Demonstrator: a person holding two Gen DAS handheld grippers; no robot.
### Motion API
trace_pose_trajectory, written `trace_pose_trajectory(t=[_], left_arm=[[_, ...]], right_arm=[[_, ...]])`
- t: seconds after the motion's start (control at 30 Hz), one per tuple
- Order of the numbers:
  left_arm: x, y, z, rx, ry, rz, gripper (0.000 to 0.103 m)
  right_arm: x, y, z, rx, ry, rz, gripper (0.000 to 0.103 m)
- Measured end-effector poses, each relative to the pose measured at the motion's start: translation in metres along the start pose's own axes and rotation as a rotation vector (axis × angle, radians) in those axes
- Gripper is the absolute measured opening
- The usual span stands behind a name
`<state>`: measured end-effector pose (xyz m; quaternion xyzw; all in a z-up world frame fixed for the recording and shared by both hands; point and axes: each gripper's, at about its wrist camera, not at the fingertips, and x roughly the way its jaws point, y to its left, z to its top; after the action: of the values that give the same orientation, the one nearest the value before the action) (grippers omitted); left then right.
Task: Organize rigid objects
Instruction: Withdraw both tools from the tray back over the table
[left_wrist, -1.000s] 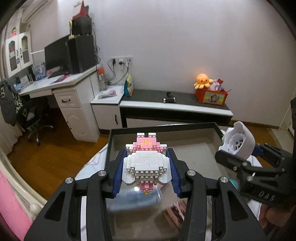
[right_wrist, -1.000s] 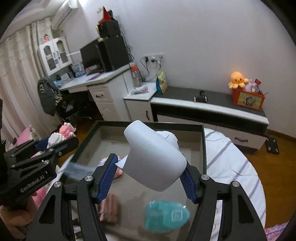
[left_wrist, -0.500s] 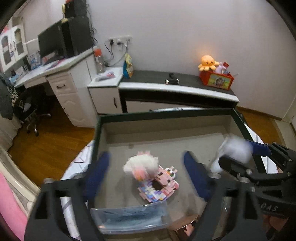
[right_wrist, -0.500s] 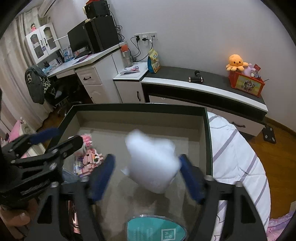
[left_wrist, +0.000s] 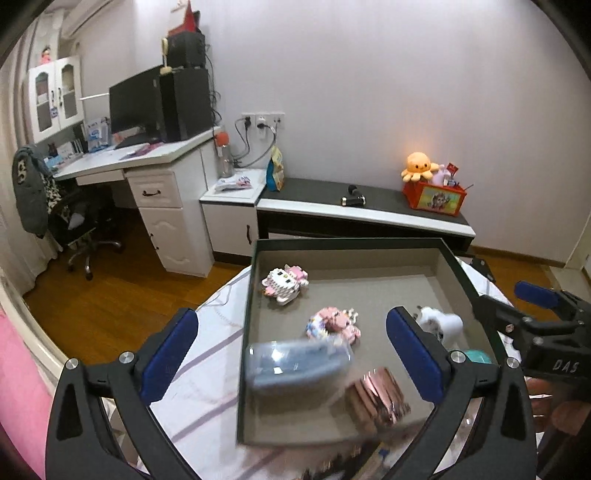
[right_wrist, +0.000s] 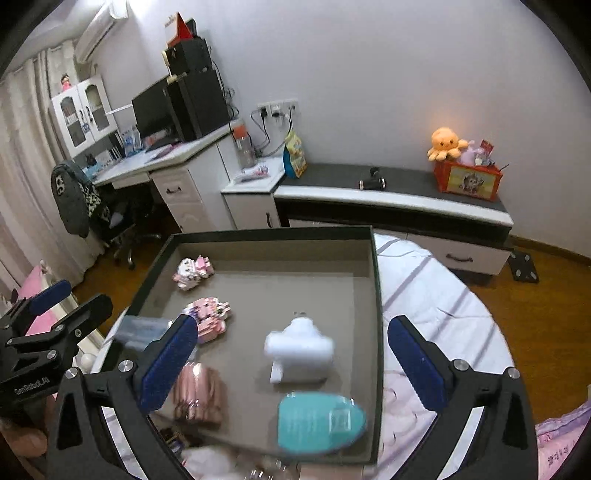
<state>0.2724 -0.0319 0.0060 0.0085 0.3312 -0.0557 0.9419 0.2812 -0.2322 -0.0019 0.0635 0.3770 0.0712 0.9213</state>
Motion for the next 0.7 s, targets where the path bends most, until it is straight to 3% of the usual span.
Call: trace_pose_trajectory(t=[0.43, 0.7], left_arm=[[-0.086, 0.009, -0.04, -0.027, -0.062, 0.031, 0.103], [-0.124, 0.007, -0.062, -0.038, -0.089, 0.049, 0.103]], right_arm=[[-0.11, 0.016, -0.053, -0.001, -0.174, -0.018, 0.103], [-0.144, 0.03, -0.088, -0.023, -0.218, -0.052, 0.103]])
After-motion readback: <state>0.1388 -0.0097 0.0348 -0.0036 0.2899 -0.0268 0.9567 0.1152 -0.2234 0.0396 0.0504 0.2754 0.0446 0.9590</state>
